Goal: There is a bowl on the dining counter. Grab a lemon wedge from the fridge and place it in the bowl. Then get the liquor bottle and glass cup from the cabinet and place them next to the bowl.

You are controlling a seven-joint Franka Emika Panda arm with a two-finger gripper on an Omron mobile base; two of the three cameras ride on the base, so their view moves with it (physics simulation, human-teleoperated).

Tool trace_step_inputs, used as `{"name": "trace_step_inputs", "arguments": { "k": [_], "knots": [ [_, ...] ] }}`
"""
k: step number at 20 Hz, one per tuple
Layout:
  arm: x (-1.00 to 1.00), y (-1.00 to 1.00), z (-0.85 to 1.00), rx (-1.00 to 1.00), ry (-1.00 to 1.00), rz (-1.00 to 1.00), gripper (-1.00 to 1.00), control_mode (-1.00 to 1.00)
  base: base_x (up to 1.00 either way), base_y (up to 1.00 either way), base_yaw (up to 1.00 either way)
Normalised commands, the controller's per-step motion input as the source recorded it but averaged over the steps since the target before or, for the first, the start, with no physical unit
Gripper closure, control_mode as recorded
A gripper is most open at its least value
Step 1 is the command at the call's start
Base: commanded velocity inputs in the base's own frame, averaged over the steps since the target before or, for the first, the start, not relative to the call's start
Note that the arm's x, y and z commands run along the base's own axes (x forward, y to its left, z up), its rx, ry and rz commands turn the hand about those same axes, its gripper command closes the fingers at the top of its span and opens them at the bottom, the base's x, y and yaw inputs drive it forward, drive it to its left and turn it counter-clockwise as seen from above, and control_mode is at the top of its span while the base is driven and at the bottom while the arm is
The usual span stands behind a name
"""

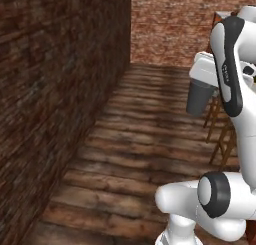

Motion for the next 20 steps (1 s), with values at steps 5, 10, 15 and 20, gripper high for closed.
{"name": "trace_step_inputs", "arguments": {
  "k": [5, 10, 15, 20],
  "knots": [
    [0.00, 0.00, 0.00, 0.00, 0.00, 0.00, 1.00, 1.00, 1.00, 0.26, -0.46],
    [0.00, 0.00, 0.00, 0.00, 0.00, 0.00, 1.00, 1.00, 1.00, 0.32, -0.45],
    [0.00, 0.00, 0.00, 0.00, 0.00, 0.00, 1.00, 1.00, 1.00, 0.41, -0.43],
    [0.00, 0.00, 0.00, 0.00, 0.00, 0.00, 1.00, 1.00, 1.00, 0.38, -0.40]
  ]
}}
